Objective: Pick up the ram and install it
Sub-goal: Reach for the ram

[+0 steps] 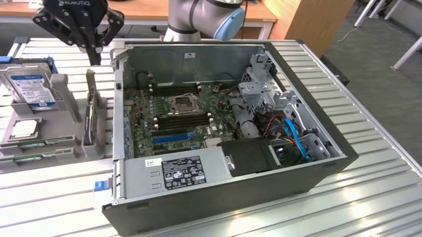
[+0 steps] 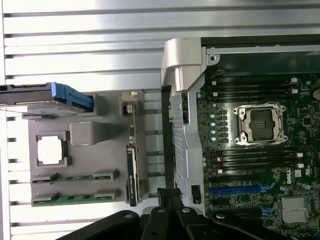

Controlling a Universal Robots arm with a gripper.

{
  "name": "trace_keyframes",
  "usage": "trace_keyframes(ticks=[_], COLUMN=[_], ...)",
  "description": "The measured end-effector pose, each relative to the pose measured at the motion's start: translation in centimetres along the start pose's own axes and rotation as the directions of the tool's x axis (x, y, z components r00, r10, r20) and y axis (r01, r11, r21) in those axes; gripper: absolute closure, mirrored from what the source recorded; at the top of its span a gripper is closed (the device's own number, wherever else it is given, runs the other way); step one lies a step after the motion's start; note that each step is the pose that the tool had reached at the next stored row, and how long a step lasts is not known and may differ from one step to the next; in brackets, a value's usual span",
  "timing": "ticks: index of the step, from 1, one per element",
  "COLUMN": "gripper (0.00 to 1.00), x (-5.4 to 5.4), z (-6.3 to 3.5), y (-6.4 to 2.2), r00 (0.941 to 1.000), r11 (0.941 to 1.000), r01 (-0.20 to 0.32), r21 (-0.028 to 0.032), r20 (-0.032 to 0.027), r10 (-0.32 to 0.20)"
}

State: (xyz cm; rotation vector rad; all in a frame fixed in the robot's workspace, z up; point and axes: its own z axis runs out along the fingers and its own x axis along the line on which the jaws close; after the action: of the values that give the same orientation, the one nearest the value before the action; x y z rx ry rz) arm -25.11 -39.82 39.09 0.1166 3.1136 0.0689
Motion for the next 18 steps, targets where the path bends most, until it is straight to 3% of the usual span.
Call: trace_keyframes(ticks=[18], gripper=[0.9], x=[2.8], z=[0.0], y=[-0.19], r00=[1.0], r11=[1.0], r01=[0.0], r21=[0.0], r20=[0.0], r10=[0.0])
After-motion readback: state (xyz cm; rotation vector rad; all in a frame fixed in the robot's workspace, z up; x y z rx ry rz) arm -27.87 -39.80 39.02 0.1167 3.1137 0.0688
